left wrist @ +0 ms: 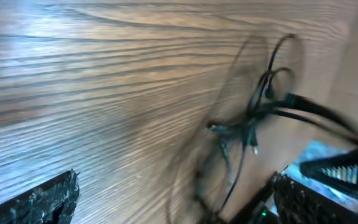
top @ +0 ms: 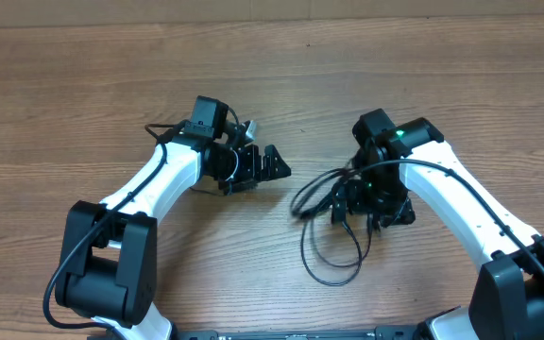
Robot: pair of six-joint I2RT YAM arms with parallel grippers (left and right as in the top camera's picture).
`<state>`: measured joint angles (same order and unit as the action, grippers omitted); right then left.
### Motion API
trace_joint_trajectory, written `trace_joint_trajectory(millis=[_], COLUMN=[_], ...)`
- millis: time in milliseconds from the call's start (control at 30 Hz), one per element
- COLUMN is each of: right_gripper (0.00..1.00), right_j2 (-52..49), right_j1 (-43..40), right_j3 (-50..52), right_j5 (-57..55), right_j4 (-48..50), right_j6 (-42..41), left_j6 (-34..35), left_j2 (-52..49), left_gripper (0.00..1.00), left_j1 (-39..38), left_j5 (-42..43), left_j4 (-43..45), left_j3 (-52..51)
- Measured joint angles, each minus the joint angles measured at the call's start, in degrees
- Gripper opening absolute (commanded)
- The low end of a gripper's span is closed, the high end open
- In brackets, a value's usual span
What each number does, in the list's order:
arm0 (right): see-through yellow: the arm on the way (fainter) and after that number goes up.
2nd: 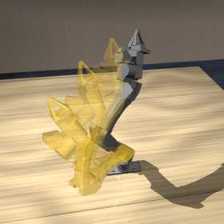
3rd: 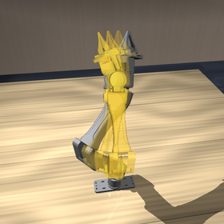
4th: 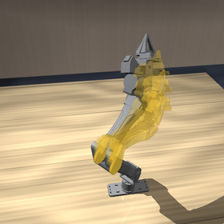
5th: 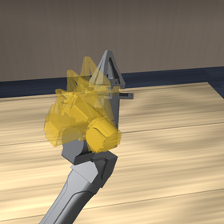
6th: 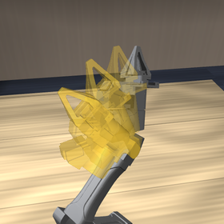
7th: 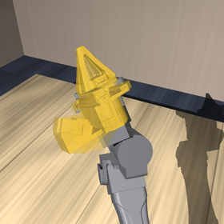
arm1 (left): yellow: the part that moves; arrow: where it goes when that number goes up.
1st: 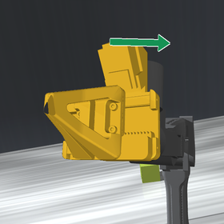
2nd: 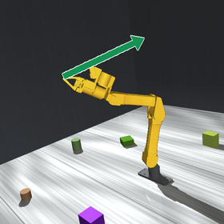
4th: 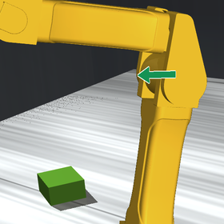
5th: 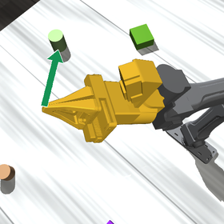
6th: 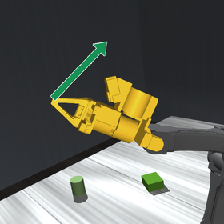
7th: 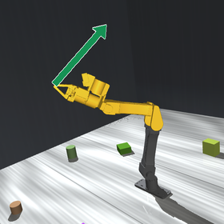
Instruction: Untangle cables
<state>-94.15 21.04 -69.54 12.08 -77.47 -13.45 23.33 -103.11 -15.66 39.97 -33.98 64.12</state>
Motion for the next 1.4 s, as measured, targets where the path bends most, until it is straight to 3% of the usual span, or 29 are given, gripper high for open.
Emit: trace_joint_trajectory(millis=[233, 467, 800, 933, 1100, 1400], right_gripper=[1.00, 1.00, 1.00, 1.00, 1.00, 1.00], right_j2=[0.0, 0.0, 0.0, 0.0, 0.2, 1.4], right_j1=[0.0, 0.0, -0.5, -2.9, -6.6, -8.6], right_j3=[0.0, 0.0, 0.0, 0.0, 0.0, 0.0], right_j5=[0.6, -1.3, -7.2, -7.8, -7.8, -7.8], right_j4=[-0.2, 8.1, 8.0, 8.0, 7.9, 8.8], right_j6=[4.0, -3.9, -11.2, -13.2, -14.1, -14.8], left_j6=[0.0, -5.9, -12.7, -13.4, -9.8, 2.3], left_j2=[0.0, 0.0, 1.7, 5.1, 5.3, 2.7], left_gripper=[1.00, 1.00, 1.00, 1.00, 1.00, 0.99], left_j1=[0.0, 0.0, 8.3, 5.8, -1.6, -12.2], left_j5=[-5.1, -6.0, -7.1, -7.0, -12.2, -30.5], left_j4=[-0.3, -1.4, -5.4, -5.7, -5.7, -1.6], left_j3=[0.0, 0.0, 1.9, 2.1, 2.6, 2.6])
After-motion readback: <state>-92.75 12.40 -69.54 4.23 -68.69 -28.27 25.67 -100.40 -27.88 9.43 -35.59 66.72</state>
